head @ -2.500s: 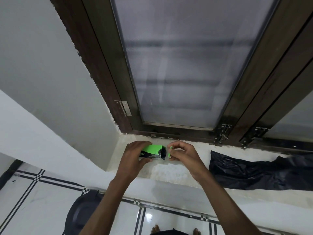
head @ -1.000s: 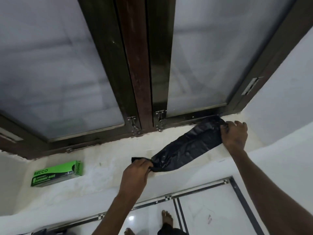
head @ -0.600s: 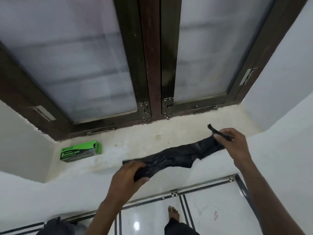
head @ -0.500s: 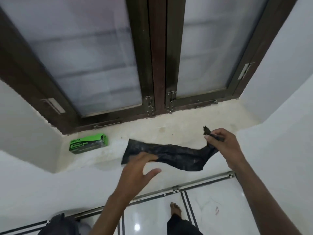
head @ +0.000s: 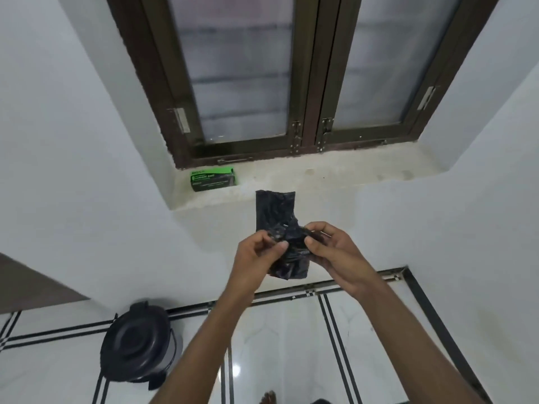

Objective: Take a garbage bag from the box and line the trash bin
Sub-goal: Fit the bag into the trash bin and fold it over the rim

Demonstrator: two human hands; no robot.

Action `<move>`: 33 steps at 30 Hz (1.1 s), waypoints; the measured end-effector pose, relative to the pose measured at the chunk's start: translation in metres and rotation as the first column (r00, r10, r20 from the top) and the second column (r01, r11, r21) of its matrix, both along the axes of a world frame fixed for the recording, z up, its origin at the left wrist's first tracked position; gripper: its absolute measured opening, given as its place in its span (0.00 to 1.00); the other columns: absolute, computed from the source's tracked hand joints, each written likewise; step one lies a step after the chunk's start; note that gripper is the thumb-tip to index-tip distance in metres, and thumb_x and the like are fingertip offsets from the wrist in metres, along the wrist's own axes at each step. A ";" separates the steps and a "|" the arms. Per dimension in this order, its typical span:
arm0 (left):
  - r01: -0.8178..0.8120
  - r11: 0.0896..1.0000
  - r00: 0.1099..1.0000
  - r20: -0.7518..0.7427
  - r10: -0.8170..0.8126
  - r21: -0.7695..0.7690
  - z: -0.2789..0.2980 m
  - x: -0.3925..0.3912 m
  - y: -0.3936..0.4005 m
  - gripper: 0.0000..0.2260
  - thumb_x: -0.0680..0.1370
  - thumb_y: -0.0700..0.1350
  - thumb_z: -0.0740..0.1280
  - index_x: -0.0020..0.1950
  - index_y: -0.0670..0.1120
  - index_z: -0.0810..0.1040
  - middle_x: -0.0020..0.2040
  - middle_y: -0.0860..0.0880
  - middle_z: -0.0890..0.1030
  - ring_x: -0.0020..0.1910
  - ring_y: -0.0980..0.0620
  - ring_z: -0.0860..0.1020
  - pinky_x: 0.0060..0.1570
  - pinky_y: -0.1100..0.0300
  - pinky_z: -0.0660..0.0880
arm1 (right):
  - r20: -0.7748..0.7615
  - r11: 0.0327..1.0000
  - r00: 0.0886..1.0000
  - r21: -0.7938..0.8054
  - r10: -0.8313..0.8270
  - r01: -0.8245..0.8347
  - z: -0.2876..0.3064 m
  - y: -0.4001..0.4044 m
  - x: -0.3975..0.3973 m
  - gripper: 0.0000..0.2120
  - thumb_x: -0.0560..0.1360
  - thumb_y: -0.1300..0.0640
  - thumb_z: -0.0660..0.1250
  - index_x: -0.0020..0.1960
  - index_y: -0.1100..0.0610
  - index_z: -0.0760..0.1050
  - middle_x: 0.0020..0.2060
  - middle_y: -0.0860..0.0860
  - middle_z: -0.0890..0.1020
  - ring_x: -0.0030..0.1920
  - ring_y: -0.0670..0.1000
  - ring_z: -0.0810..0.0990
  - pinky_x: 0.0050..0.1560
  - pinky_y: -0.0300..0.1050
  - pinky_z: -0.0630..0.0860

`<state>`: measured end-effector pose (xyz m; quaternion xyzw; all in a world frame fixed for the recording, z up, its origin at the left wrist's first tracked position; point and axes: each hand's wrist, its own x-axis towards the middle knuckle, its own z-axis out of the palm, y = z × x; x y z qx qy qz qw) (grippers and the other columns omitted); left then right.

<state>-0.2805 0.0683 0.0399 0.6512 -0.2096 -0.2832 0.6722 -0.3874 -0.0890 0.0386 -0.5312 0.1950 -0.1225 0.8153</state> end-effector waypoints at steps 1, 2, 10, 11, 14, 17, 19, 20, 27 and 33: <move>-0.031 1.000 0.999 -0.027 0.030 -0.006 -0.001 -0.003 0.014 0.10 0.77 0.38 0.71 0.38 0.43 0.74 0.37 0.47 0.82 0.37 0.53 0.80 0.36 0.60 0.78 | -0.013 1.000 1.000 -0.012 -0.003 0.003 -0.004 0.006 -0.006 0.13 0.73 0.63 0.72 0.57 0.60 0.78 0.53 0.59 0.82 0.53 0.55 0.81 0.61 0.53 0.77; -0.075 0.997 0.995 -0.063 0.074 -0.016 -0.001 -0.008 0.030 0.10 0.78 0.38 0.69 0.38 0.43 0.73 0.38 0.46 0.82 0.37 0.51 0.81 0.38 0.59 0.79 | -0.026 0.999 1.000 -0.037 -0.012 0.011 -0.006 0.014 -0.013 0.12 0.74 0.65 0.72 0.57 0.60 0.78 0.53 0.58 0.82 0.54 0.54 0.81 0.61 0.51 0.78; -0.428 0.901 0.890 -0.138 0.435 0.077 -0.015 -0.057 0.138 0.11 0.85 0.41 0.55 0.55 0.40 0.77 0.50 0.43 0.84 0.46 0.52 0.83 0.47 0.59 0.82 | -0.154 0.806 0.988 -0.587 -0.024 -0.072 -0.021 0.071 -0.066 0.13 0.74 0.72 0.69 0.53 0.58 0.82 0.47 0.52 0.85 0.47 0.44 0.82 0.48 0.35 0.78; -0.448 0.887 0.888 -0.058 0.456 0.115 -0.019 -0.066 0.148 0.12 0.85 0.42 0.54 0.54 0.42 0.77 0.50 0.43 0.83 0.47 0.51 0.82 0.48 0.57 0.81 | -0.166 0.766 0.986 -0.637 -0.032 -0.083 -0.024 0.077 -0.069 0.13 0.74 0.72 0.69 0.52 0.58 0.82 0.47 0.50 0.85 0.47 0.41 0.82 0.49 0.34 0.78; -0.458 0.875 0.888 0.133 0.441 0.156 -0.026 -0.092 0.175 0.12 0.86 0.44 0.53 0.50 0.45 0.74 0.47 0.45 0.80 0.46 0.52 0.78 0.47 0.57 0.76 | -0.178 0.679 0.975 -0.733 -0.132 -0.042 -0.028 0.099 -0.073 0.14 0.74 0.72 0.68 0.49 0.55 0.82 0.45 0.45 0.85 0.46 0.35 0.81 0.50 0.26 0.75; -0.435 0.886 0.893 0.201 0.402 0.159 -0.024 -0.112 0.201 0.10 0.85 0.46 0.54 0.50 0.46 0.74 0.46 0.43 0.79 0.43 0.54 0.77 0.45 0.56 0.75 | -0.151 0.678 0.975 -0.735 -0.163 0.000 -0.027 0.129 -0.076 0.18 0.74 0.75 0.64 0.46 0.53 0.81 0.45 0.46 0.85 0.49 0.41 0.83 0.53 0.32 0.78; -0.427 0.892 0.890 0.244 0.385 0.149 -0.019 -0.118 0.218 0.09 0.84 0.50 0.59 0.48 0.49 0.75 0.44 0.43 0.79 0.42 0.54 0.77 0.43 0.55 0.75 | -0.160 0.699 0.978 -0.715 -0.134 -0.021 -0.024 0.149 -0.077 0.22 0.71 0.77 0.59 0.46 0.51 0.79 0.46 0.47 0.85 0.51 0.45 0.83 0.50 0.31 0.77; -0.407 0.899 0.894 0.270 0.356 0.163 -0.018 -0.118 0.224 0.08 0.83 0.50 0.61 0.47 0.50 0.76 0.43 0.43 0.80 0.41 0.54 0.77 0.42 0.56 0.75 | -0.176 0.709 0.979 -0.703 -0.107 -0.049 -0.021 0.156 -0.078 0.23 0.70 0.77 0.58 0.46 0.50 0.79 0.46 0.47 0.84 0.52 0.46 0.82 0.49 0.30 0.76; -0.335 0.920 0.886 0.400 0.234 0.203 -0.015 -0.109 0.281 0.10 0.82 0.41 0.61 0.42 0.46 0.76 0.37 0.50 0.78 0.38 0.56 0.75 0.41 0.59 0.71 | -0.309 0.706 0.876 -0.519 0.369 -0.481 0.010 0.217 -0.062 0.11 0.76 0.46 0.72 0.56 0.41 0.75 0.57 0.43 0.81 0.58 0.42 0.81 0.60 0.45 0.76; -0.466 0.871 0.852 0.346 0.394 0.157 -0.015 -0.078 0.350 0.12 0.84 0.47 0.57 0.44 0.45 0.72 0.37 0.51 0.74 0.38 0.56 0.72 0.43 0.59 0.71 | -0.280 0.638 0.808 -0.503 0.518 -0.583 -0.005 0.282 -0.016 0.17 0.74 0.61 0.75 0.58 0.53 0.73 0.40 0.51 0.82 0.40 0.52 0.83 0.44 0.49 0.80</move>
